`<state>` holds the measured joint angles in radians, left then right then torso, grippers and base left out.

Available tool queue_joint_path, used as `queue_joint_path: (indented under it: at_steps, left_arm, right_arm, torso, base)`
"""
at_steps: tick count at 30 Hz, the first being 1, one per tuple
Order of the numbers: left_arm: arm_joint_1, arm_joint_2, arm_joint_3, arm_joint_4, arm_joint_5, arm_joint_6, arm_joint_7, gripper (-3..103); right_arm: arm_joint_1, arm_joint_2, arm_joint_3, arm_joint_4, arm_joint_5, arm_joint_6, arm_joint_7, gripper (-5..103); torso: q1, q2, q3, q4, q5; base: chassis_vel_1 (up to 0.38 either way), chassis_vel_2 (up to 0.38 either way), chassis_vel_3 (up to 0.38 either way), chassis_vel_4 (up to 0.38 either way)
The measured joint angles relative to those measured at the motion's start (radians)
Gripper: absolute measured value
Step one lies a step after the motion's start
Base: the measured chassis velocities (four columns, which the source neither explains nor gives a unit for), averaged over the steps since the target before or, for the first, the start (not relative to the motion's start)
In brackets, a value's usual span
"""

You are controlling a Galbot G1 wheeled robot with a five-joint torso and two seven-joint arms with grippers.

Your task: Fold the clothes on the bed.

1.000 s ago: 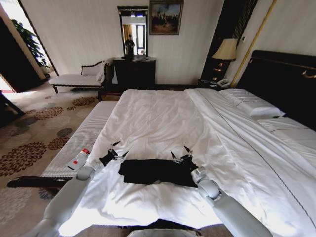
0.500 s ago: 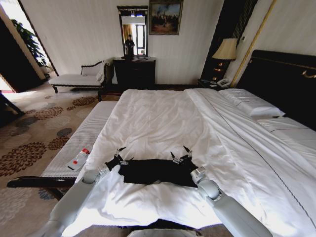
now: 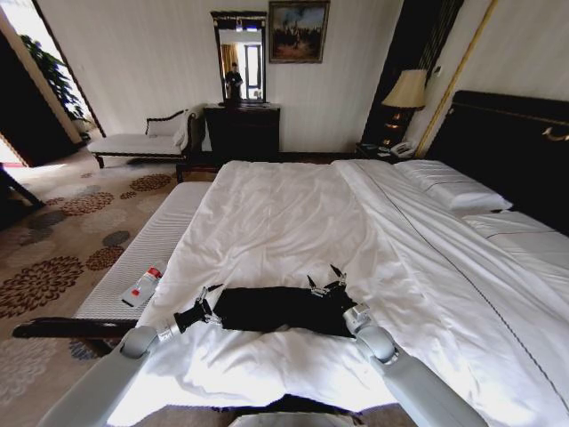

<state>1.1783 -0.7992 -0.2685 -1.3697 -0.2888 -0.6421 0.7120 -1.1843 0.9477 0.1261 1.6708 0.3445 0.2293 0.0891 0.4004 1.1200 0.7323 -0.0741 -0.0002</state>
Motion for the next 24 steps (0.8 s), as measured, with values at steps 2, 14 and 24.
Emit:
queue_joint_path:
  at_steps: [2, 14, 24]
  left_arm:
    - [0.006, 0.006, -0.009, 0.006, 0.006, -0.002, 0.004, 100]
    - [0.109, -0.032, -0.249, -0.138, -0.180, 0.052, -0.014, 100]
    - [0.201, -0.216, -0.531, -0.517, -0.391, 0.329, -0.578, 100]
  right_arm:
    - [-0.006, -0.005, 0.004, 0.006, 0.021, 0.000, 0.005, 100]
    - [-0.268, -0.006, 0.084, 0.431, 0.548, -0.208, 0.415, 100]
    - [-0.495, 0.282, 0.117, 0.587, 0.564, -0.154, 0.535, 100]
  torso:
    - [0.000, 0.000, 0.000, 0.0000, 0.0000]
    - [0.000, 0.000, 0.000, -0.0003, -0.0001]
    - [0.000, 0.000, 0.000, -0.0004, 0.0001]
  base:
    - [0.000, 0.000, 0.000, 0.000]
    - [0.000, 0.000, 0.000, 0.000]
    - [0.000, 0.000, 0.000, 0.000]
